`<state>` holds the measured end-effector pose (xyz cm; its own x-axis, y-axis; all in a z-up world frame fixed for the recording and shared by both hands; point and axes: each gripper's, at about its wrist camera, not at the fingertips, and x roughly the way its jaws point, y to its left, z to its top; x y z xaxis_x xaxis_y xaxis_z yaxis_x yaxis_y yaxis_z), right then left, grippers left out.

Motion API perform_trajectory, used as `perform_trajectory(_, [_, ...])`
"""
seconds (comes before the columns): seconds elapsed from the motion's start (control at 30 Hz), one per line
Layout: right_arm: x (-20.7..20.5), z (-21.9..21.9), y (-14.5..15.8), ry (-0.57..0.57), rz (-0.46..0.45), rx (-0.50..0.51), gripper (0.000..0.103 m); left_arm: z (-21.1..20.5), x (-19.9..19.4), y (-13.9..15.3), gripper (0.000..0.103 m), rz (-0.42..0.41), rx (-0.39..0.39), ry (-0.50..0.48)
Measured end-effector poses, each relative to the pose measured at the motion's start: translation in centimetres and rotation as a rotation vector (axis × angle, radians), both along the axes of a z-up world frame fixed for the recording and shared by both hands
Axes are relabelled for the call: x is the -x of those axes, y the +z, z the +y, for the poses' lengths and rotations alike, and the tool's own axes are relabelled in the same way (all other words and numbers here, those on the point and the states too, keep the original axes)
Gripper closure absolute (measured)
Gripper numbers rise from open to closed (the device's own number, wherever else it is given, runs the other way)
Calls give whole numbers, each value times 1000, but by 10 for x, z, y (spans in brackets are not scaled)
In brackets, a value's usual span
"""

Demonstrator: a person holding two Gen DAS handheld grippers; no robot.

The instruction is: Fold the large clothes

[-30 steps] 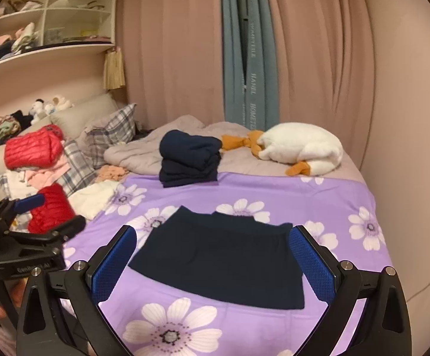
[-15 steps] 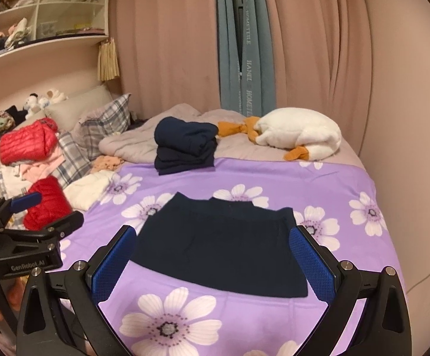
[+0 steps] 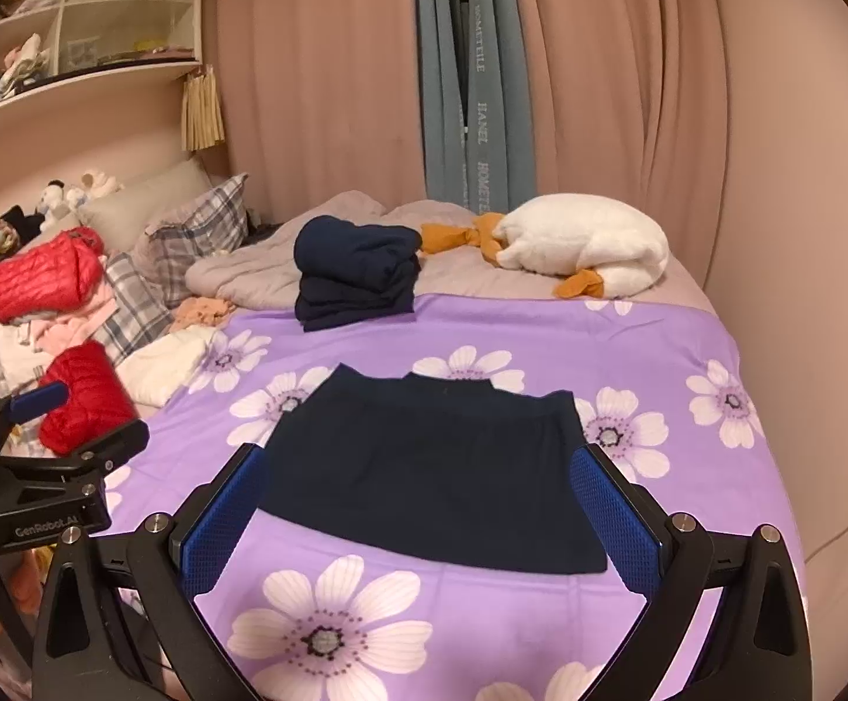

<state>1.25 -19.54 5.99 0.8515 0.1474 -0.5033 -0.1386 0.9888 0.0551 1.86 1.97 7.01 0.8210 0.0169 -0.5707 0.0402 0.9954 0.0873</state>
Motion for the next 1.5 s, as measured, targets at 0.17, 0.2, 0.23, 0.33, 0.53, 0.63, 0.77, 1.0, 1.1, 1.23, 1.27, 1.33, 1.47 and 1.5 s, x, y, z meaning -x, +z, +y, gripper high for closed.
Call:
perform_trajectory(0.17, [-2, 4, -1, 7, 1, 3, 1, 2, -2, -1, 0, 4, 3, 6])
perform_trajectory(0.2, [-2, 4, -1, 7, 0, 3, 1, 2, -2, -2, 0, 3, 3, 5])
perform_trajectory(0.23, [-2, 4, 0, 7, -1, 3, 1, 2, -2, -2, 0, 4, 2, 6])
perform_trajectory(0.33, [-2, 4, 0, 8, 1, 4, 1, 4, -2, -3, 0, 5, 4, 5])
perform_trajectory(0.53, [-1, 5, 1, 7, -2, 4, 1, 4, -2, -4, 0, 3, 2, 3])
perform_trajectory(0.63, [-3, 4, 1, 7, -2, 0, 1, 4, -2, -4, 0, 6, 2, 2])
perform_trajectory(0.77, [-3, 4, 0, 5, 0, 0, 1, 4, -2, -4, 0, 6, 0, 2])
perform_trajectory(1.0, [-3, 5, 0, 12, -1, 1, 1, 5, -3, -4, 0, 2, 0, 2])
perform_trajectory(1.1, [-3, 6, -1, 14, -1, 2, 1, 5, -3, -4, 0, 0, -2, 4])
perform_trajectory(1.23, [-3, 7, -1, 14, -1, 2, 1, 6, -2, -2, 0, -4, -1, 2])
perform_trajectory(1.27, [-3, 7, -1, 13, 0, 1, 1, 6, -2, -2, 0, -5, -2, 4])
perform_trajectory(1.33, [-3, 7, -1, 15, -1, 2, 1, 5, -2, -1, 0, -5, -2, 4])
perform_trajectory(1.47, [-3, 7, -2, 17, 0, 2, 1, 5, -3, -1, 0, -4, -5, 6])
perform_trajectory(1.5, [-3, 8, -2, 19, 2, 2, 1, 5, -3, -1, 0, -5, -6, 6])
